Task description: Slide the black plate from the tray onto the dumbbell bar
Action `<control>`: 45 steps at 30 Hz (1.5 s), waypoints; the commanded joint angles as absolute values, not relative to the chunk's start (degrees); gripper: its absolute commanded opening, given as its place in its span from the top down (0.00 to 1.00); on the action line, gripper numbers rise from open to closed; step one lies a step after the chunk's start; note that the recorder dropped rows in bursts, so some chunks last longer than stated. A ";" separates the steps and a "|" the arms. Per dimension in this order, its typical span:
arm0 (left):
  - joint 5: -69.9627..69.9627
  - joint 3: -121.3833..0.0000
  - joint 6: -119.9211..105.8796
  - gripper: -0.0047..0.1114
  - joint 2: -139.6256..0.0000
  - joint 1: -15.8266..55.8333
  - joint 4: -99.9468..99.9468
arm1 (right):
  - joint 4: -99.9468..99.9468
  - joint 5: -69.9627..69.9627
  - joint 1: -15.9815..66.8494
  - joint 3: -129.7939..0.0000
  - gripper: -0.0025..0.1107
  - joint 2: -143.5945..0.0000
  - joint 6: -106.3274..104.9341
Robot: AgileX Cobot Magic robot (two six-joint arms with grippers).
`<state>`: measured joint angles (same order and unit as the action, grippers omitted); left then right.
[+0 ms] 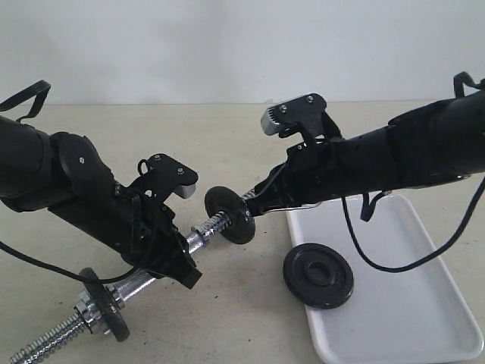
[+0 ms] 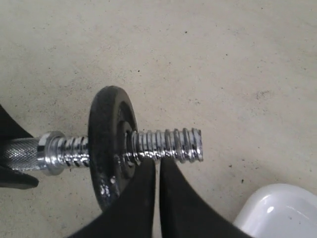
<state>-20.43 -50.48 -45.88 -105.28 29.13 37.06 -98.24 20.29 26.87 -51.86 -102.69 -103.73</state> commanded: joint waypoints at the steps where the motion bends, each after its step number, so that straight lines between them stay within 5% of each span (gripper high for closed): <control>1: -17.36 -51.63 -46.09 0.92 -102.56 29.34 38.67 | -98.25 16.64 29.89 -53.32 0.98 -103.11 -104.81; 45: -15.16 -51.63 -46.09 0.92 -99.88 29.34 39.61 | -98.56 19.33 37.31 -56.68 0.98 -108.07 -102.43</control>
